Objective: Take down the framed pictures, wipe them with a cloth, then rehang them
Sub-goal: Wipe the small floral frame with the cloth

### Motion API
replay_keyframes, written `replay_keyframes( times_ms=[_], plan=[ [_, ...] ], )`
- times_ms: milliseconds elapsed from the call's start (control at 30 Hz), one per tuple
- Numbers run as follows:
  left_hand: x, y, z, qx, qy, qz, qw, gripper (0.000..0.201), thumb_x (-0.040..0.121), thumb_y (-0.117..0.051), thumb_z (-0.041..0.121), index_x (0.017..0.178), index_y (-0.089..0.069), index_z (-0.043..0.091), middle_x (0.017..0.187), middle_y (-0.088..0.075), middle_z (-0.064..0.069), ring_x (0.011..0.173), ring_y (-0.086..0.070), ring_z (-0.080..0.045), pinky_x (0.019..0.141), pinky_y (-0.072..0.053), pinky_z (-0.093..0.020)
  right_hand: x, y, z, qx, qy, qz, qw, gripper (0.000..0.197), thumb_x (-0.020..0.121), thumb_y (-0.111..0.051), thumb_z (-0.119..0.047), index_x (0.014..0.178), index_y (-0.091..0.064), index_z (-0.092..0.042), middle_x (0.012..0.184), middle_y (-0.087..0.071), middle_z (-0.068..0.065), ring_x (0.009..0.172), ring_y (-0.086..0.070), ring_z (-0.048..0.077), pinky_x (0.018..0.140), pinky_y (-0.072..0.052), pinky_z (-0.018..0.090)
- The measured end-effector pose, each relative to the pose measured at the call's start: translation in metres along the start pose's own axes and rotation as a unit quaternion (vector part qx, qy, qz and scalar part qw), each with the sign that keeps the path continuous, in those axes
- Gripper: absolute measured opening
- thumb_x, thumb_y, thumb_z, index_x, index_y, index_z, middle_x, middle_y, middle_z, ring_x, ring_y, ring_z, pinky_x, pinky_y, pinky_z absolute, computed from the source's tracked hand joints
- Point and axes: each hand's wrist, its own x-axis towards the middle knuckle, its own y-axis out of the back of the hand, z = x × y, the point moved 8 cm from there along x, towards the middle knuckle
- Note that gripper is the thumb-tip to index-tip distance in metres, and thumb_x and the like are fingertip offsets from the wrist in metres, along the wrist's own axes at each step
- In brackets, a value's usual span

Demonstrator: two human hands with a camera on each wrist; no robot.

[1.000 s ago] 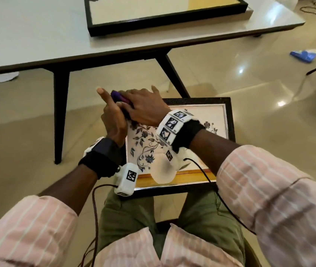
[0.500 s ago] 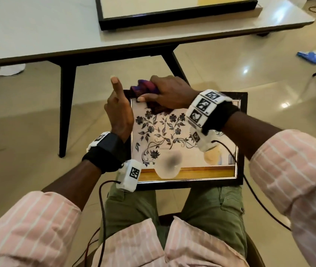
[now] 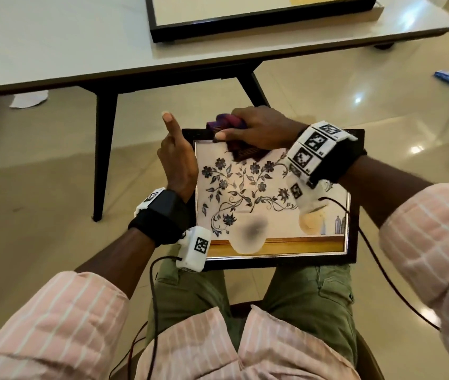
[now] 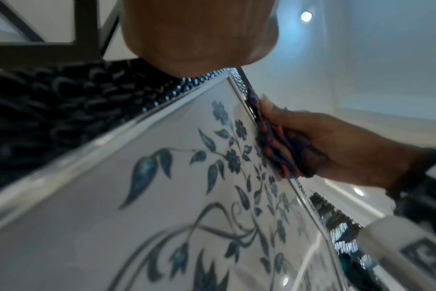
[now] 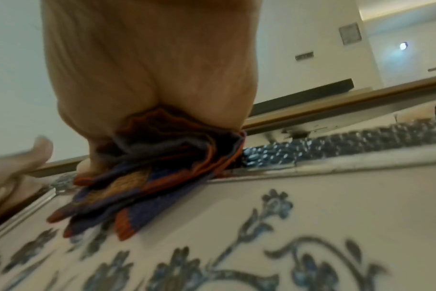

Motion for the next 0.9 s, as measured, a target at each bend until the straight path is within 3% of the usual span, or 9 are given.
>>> replay_keyframes(
  times_ms=[100, 233, 300, 433, 533, 600, 667, 767, 900],
  plan=[
    [-0.004, -0.009, 0.013, 0.015, -0.03, -0.013, 0.999, 0.07, 0.101, -0.012, 0.057, 0.057, -0.038, 0.008, 0.059, -0.052, -0.016, 0.057, -0.048, -0.026, 0.065, -0.043, -0.046, 0.002, 0.005, 0.0, -0.055, 0.0, 0.03, 0.998, 0.054, 0.091, -0.049, -0.064, 0.109, -0.053, -0.013, 0.091, -0.058, 0.005, 0.083, -0.057, 0.024, 0.07, -0.038, 0.029],
    [-0.003, -0.012, 0.015, 0.019, -0.061, -0.032, 0.997, 0.066, 0.105, -0.016, 0.047, 0.063, -0.054, 0.013, 0.062, -0.059, 0.001, 0.062, -0.056, -0.012, 0.069, -0.045, -0.03, 0.005, -0.007, -0.039, -0.111, 0.092, 0.067, 0.987, 0.059, 0.094, -0.046, -0.059, 0.135, -0.042, -0.016, 0.116, -0.062, 0.004, 0.093, -0.057, 0.022, 0.076, -0.038, 0.03],
    [-0.003, -0.004, 0.014, 0.019, -0.056, -0.014, 0.998, 0.061, 0.105, -0.021, 0.047, 0.06, -0.051, 0.018, 0.061, -0.057, 0.004, 0.06, -0.054, -0.01, 0.064, -0.043, -0.029, 0.002, -0.005, -0.041, -0.101, 0.103, 0.059, 0.988, 0.059, 0.093, -0.047, -0.061, 0.133, -0.044, -0.017, 0.108, -0.062, 0.004, 0.09, -0.057, 0.023, 0.075, -0.04, 0.031],
    [0.001, 0.001, 0.015, 0.013, -0.052, -0.003, 0.999, 0.065, 0.103, -0.017, 0.052, 0.058, -0.036, 0.008, 0.058, -0.05, -0.011, 0.058, -0.048, -0.024, 0.066, -0.044, -0.045, -0.001, 0.007, -0.009, -0.019, 0.042, 0.007, 0.999, 0.053, 0.089, -0.051, -0.065, 0.108, -0.057, -0.016, 0.083, -0.057, -0.002, 0.074, -0.055, 0.018, 0.07, -0.041, 0.029],
    [-0.003, -0.01, 0.023, 0.001, -0.084, -0.041, 0.996, 0.082, 0.098, -0.006, 0.059, 0.066, -0.04, -0.008, 0.063, -0.052, -0.025, 0.06, -0.049, -0.037, 0.064, -0.044, -0.046, 0.002, 0.011, -0.012, -0.031, 0.048, 0.035, 0.998, 0.056, 0.09, -0.05, -0.065, 0.11, -0.057, -0.013, 0.09, -0.061, 0.003, 0.077, -0.055, 0.02, 0.072, -0.04, 0.029],
    [-0.008, -0.015, 0.029, -0.009, -0.109, -0.067, 0.992, 0.09, 0.097, -0.002, 0.062, 0.07, -0.05, -0.009, 0.064, -0.058, -0.023, 0.057, -0.052, -0.03, 0.059, -0.043, -0.035, 0.007, 0.006, -0.03, -0.077, 0.073, 0.068, 0.992, 0.056, 0.093, -0.047, -0.062, 0.122, -0.053, -0.015, 0.099, -0.061, 0.005, 0.085, -0.056, 0.021, 0.075, -0.038, 0.029],
    [-0.012, -0.015, 0.034, -0.016, -0.128, -0.075, 0.989, 0.085, 0.091, -0.001, 0.062, 0.066, -0.052, -0.002, 0.06, -0.058, -0.016, 0.053, -0.05, -0.018, 0.055, -0.04, -0.023, 0.009, 0.004, -0.043, -0.096, 0.079, 0.101, 0.987, 0.053, 0.094, -0.045, -0.061, 0.123, -0.052, -0.017, 0.101, -0.062, 0.006, 0.087, -0.057, 0.023, 0.075, -0.041, 0.031],
    [-0.007, -0.006, 0.032, 0.018, -0.122, -0.036, 0.992, 0.062, 0.102, -0.02, 0.053, 0.063, -0.045, 0.012, 0.056, -0.049, 0.004, 0.05, -0.044, -0.004, 0.054, -0.033, -0.018, 0.004, 0.008, -0.035, -0.068, 0.058, 0.093, 0.992, 0.05, 0.092, -0.045, -0.064, 0.108, -0.058, -0.018, 0.091, -0.061, 0.002, 0.08, -0.056, 0.021, 0.072, -0.041, 0.032],
    [0.0, -0.003, 0.027, 0.062, -0.108, -0.012, 0.992, 0.046, 0.103, -0.039, 0.04, 0.067, -0.044, 0.012, 0.057, -0.044, 0.008, 0.049, -0.045, 0.003, 0.05, -0.033, -0.01, -0.013, 0.018, 0.001, -0.049, 0.042, 0.11, 0.992, 0.059, 0.088, -0.045, -0.072, 0.086, -0.061, -0.015, 0.069, -0.059, 0.001, 0.065, -0.059, 0.021, 0.06, -0.044, 0.028]
  ],
)
